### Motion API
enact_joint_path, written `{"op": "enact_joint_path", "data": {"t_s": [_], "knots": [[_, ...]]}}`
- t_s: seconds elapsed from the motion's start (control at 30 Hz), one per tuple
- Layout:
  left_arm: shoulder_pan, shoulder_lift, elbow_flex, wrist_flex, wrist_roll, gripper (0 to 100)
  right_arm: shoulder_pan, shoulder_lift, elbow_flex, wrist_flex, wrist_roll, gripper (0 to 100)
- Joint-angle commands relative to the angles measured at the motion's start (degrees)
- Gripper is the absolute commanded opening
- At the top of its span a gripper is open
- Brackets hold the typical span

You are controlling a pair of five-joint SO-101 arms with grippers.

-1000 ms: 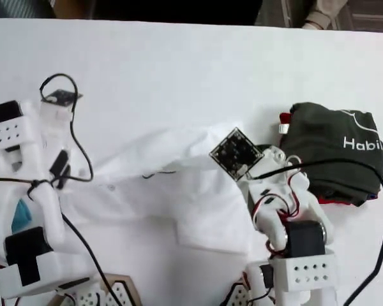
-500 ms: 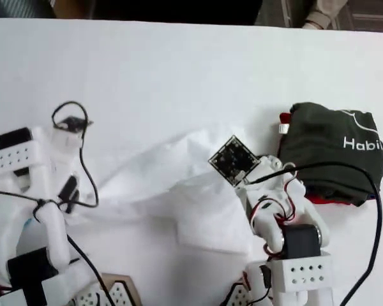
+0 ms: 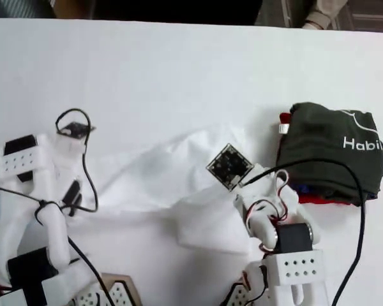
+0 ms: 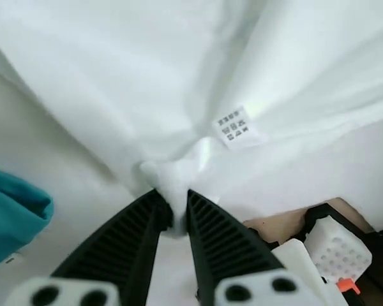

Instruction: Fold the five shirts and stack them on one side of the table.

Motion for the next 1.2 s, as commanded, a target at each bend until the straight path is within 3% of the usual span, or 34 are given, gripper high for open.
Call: {"op": "enact_joint_path", "data": {"t_s": [0.0,0.17,0.3,0.4,0.57,0.77,1.03,1.17], "knots": [[-0.3,-2.5,1.6,-2.3,-0.4,3,0.7,-1.1,0.9,-0.1,-0.2,2.2],[-0.3,-2.6,2.0,-3.1,-0.4,13,0.7,-1.0,1.9,0.0,-0.2,3.3],[-0.4,-3.0,-4.1,0.0,-0.2,21,0.8,-1.1,0.6,0.0,-0.4,14.4],[-0.4,-2.7,-14.0,5.3,0.0,23,0.3,-1.1,-3.9,-0.1,-0.6,19.4],[-0.5,-2.5,-29.8,10.5,0.1,23,0.7,-0.8,-13.4,-1.9,-0.7,18.1],[-0.2,6.2,-34.4,9.6,4.1,23,0.5,0.4,-17.2,-9.9,-6.9,18.2],[1.8,28.7,-34.6,0.3,7.8,23,0.0,25.7,-17.5,-24.0,-9.1,18.3],[2.0,35.3,-38.8,0.1,9.3,23,-0.2,40.0,-23.5,-24.4,-9.1,18.1]]}}
